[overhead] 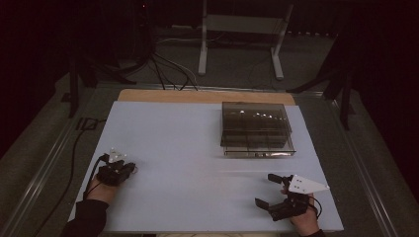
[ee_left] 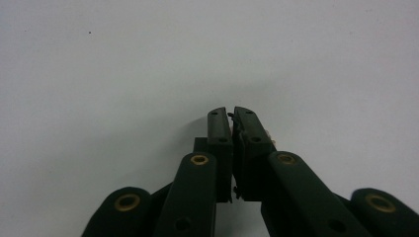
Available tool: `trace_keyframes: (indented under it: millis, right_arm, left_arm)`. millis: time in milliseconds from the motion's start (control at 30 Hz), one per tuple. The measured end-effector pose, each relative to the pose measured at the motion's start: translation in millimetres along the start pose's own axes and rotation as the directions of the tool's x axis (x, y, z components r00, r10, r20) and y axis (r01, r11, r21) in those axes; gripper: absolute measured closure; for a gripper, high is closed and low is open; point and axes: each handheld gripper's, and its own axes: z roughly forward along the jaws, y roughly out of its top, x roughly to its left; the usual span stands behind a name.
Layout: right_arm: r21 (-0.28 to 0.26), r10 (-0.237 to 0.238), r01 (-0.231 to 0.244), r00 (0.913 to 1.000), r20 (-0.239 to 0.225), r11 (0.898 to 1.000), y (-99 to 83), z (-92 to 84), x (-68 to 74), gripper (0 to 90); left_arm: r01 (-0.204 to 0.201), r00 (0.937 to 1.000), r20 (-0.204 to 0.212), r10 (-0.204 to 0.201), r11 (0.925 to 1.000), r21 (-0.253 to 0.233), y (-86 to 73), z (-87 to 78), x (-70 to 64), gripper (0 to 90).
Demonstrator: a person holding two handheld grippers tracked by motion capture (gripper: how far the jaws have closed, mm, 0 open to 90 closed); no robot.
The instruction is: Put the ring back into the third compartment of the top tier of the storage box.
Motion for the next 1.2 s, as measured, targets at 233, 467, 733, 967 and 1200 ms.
trace_keyframes:
  millis: [233,467,733,967,1200]
  right_arm:
    - [0.001,0.000,0.000,1.0000,0.001,1.000,-0.2,0.2,-0.2,0.0]
    - [0.000,0.001,-0.001,1.0000,0.001,1.000,-0.2,-0.5,-0.2,0.0]
    - [-0.001,0.001,-0.001,1.0000,0.001,1.000,0.0,-0.8,0.0,0.0]
    - [0.000,0.002,-0.002,1.0000,0.004,1.000,-0.1,-0.9,0.1,0.0]
    - [0.000,0.002,-0.002,1.0000,0.004,1.000,-0.3,-1.0,0.0,0.0]
  left_arm:
    - [-0.008,0.9999,-0.007,0.008,0.9999,0.009,1.8,-0.4,-1.1,89.9]
    - [0.007,1.0000,-0.003,-0.007,0.9999,-0.014,2.9,-4.1,0.6,89.9]
    - [0.007,1.0000,-0.003,-0.007,0.9994,-0.033,6.0,-8.9,0.7,89.9]
    - [0.013,0.9999,0.009,-0.013,0.9986,-0.050,11.1,-12.4,-0.8,90.0]
    - [0.013,0.9998,0.016,-0.012,0.9973,-0.072,14.9,-17.4,-2.8,90.0]
